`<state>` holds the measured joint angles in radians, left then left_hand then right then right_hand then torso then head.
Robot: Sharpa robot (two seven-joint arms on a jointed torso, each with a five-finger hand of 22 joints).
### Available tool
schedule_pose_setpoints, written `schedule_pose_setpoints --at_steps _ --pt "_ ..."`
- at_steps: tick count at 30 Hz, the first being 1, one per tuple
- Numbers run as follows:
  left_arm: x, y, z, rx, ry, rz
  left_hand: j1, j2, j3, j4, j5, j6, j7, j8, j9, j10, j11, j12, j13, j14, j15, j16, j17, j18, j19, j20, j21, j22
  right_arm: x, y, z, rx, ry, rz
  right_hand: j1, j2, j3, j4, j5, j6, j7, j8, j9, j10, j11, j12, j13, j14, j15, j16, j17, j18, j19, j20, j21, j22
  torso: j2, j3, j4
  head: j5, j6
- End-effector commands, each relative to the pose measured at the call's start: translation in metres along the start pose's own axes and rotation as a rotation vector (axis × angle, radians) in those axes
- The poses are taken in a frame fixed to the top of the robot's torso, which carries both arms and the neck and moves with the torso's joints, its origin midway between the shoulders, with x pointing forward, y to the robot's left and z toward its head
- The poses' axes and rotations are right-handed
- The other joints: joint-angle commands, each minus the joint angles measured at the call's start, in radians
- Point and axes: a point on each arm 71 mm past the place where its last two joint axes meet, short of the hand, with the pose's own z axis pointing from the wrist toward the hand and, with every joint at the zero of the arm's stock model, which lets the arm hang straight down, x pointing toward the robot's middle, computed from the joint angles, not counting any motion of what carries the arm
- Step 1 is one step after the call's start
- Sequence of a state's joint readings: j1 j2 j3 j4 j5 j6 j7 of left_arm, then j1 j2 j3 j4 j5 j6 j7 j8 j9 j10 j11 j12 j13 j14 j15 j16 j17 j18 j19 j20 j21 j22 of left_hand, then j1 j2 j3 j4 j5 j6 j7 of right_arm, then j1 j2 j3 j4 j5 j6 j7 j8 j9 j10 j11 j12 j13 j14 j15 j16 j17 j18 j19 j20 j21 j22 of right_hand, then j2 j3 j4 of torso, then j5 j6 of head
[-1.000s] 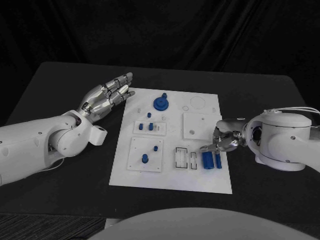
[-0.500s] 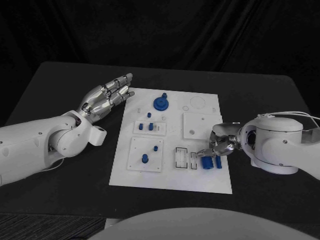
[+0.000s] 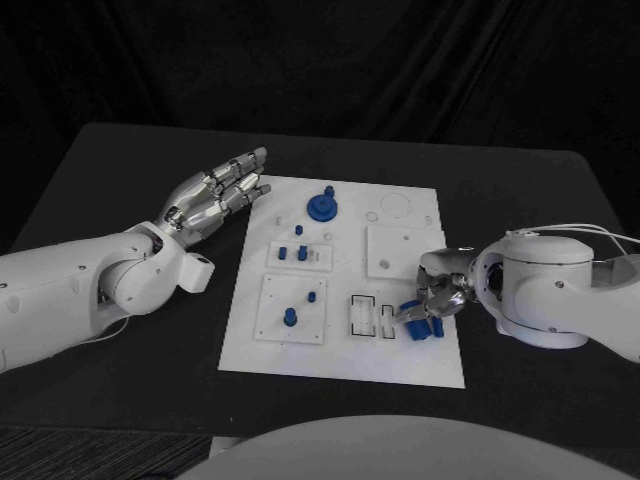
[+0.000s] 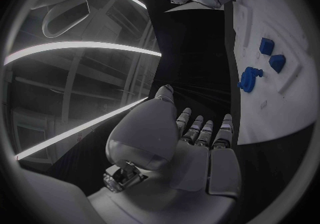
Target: Assemble the parts on the task board
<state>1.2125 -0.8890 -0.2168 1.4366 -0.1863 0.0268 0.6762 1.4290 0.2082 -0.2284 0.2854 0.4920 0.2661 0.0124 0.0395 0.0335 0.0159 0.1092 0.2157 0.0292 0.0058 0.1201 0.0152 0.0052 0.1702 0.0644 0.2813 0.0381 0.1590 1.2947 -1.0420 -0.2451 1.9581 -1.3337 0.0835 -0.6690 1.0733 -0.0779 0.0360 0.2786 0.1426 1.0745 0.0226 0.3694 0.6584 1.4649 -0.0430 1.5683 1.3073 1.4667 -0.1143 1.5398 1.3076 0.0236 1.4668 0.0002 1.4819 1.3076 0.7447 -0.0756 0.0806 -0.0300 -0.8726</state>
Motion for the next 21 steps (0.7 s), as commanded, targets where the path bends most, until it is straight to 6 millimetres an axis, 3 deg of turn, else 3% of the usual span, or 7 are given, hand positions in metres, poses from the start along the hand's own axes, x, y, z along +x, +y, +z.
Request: schedule_pose_setpoints --at_steps 1,7,11,12,13,14,21 --pt "0.0021 -0.0013 -0.0002 0.023 0.015 -0.014 0.01 0.002 0.003 -0.004 0.005 0.002 -0.003 -0.005 0.0 0.0 0.009 -0.002 -0.001 0.0 0.009 0.002 0.001 0.007 0.002 0.008 0.006 -0.001 0.0039 -0.0021 0.0015 0.034 0.029 -0.028 0.011 -0.005 0.002 0.001 0.005 -0.002 0.005 -0.008 0.002 0.106 0.004 0.003 0.263 0.093 -0.001 -0.005 0.204 0.003 0.054 -0.002 -0.013 0.228 0.0 -0.0001 -0.0005 -0.001 0.0" --pt "0.003 -0.0006 0.0 0.021 0.019 -0.017 0.011 0.003 0.004 -0.003 0.007 0.002 -0.003 -0.005 0.0 0.0 0.011 -0.002 -0.001 0.001 0.013 0.004 0.001 0.007 0.002 0.008 0.007 -0.001 0.003 0.0004 0.0032 0.022 0.021 -0.013 0.035 -0.002 0.005 -0.001 0.057 -0.004 0.006 -0.015 0.01 0.106 0.006 0.003 0.263 0.093 0.001 -0.005 0.203 0.003 0.053 0.0 -0.014 0.228 0.0 -0.0001 0.001 -0.003 0.0" --pt "0.0037 -0.0002 0.0001 0.02 0.021 -0.018 0.011 0.005 0.004 -0.003 0.008 0.002 -0.003 -0.005 0.0 0.0 0.012 -0.002 -0.001 0.002 0.014 0.005 0.001 0.007 0.002 0.008 0.007 -0.001 0.003 0.0016 0.0038 0.009 0.022 0.031 0.079 0.009 0.018 -0.022 0.194 -0.006 0.004 -0.021 0.02 0.106 0.003 0.003 0.263 0.093 0.0 -0.005 0.202 0.003 0.053 0.0 -0.014 0.228 0.0 0.0003 0.0003 -0.001 0.0" --pt "0.0037 -0.0002 0.0001 0.019 0.021 -0.018 0.011 0.005 0.004 -0.003 0.008 0.002 -0.003 -0.005 0.0 0.0 0.012 -0.002 -0.001 0.002 0.014 0.005 0.001 0.007 0.002 0.008 0.007 -0.001 0.003 0.0018 0.0038 0.006 0.022 0.043 0.1 0.013 0.031 -0.033 0.302 -0.008 0.0 -0.025 0.023 0.106 0.001 0.003 0.263 0.093 -0.002 -0.005 0.201 0.003 0.053 -0.002 -0.014 0.228 0.0 0.0004 0.0002 0.0 0.0" --pt "0.0037 -0.0001 0.0 0.019 0.02 -0.018 0.011 0.005 0.004 -0.003 0.008 0.002 -0.003 -0.005 0.0 0.0 0.012 -0.002 -0.001 0.002 0.014 0.005 0.001 0.007 0.002 0.008 0.007 -0.001 0.003 0.002 0.0039 0.002 0.022 0.058 0.1 0.013 0.031 -0.033 0.302 -0.008 0.0 -0.025 0.023 0.106 0.001 0.003 0.263 0.093 -0.002 -0.005 0.201 0.003 0.053 -0.002 -0.014 0.228 0.0 0.0005 0.0006 0.0 0.0" --pt "0.0035 0.0001 0.0 0.018 0.02 -0.018 0.012 0.006 0.005 -0.002 0.009 0.002 -0.003 -0.004 0.0 0.0 0.012 -0.001 0.0 0.002 0.016 0.006 0.002 0.007 0.002 0.008 0.007 0.0 0.003 0.0023 0.0039 -0.004 0.022 0.085 0.119 0.013 0.053 -0.043 0.455 -0.008 -0.002 -0.028 0.028 0.106 -0.003 0.003 0.263 0.092 -0.005 -0.006 0.199 0.004 0.052 -0.006 -0.015 0.227 0.001 0.0006 -0.0001 0.0 0.0" --pt "0.0031 0.0005 -0.0004 0.014 0.019 -0.018 0.013 0.007 0.006 -0.002 0.01 0.003 -0.002 -0.004 0.0 0.0 0.013 0.0 0.0 0.003 0.017 0.007 0.002 0.007 0.002 0.008 0.007 -0.001 0.0046 0.0017 0.0023 -0.012 0.041 0.206 0.136 -0.01 0.139 -0.068 0.765 -0.004 -0.008 -0.024 0.06 0.106 -0.008 0.003 0.263 0.091 -0.009 -0.007 0.194 0.004 0.052 -0.009 -0.017 0.227 0.0 0.0002 -0.0007 0.001 0.0"
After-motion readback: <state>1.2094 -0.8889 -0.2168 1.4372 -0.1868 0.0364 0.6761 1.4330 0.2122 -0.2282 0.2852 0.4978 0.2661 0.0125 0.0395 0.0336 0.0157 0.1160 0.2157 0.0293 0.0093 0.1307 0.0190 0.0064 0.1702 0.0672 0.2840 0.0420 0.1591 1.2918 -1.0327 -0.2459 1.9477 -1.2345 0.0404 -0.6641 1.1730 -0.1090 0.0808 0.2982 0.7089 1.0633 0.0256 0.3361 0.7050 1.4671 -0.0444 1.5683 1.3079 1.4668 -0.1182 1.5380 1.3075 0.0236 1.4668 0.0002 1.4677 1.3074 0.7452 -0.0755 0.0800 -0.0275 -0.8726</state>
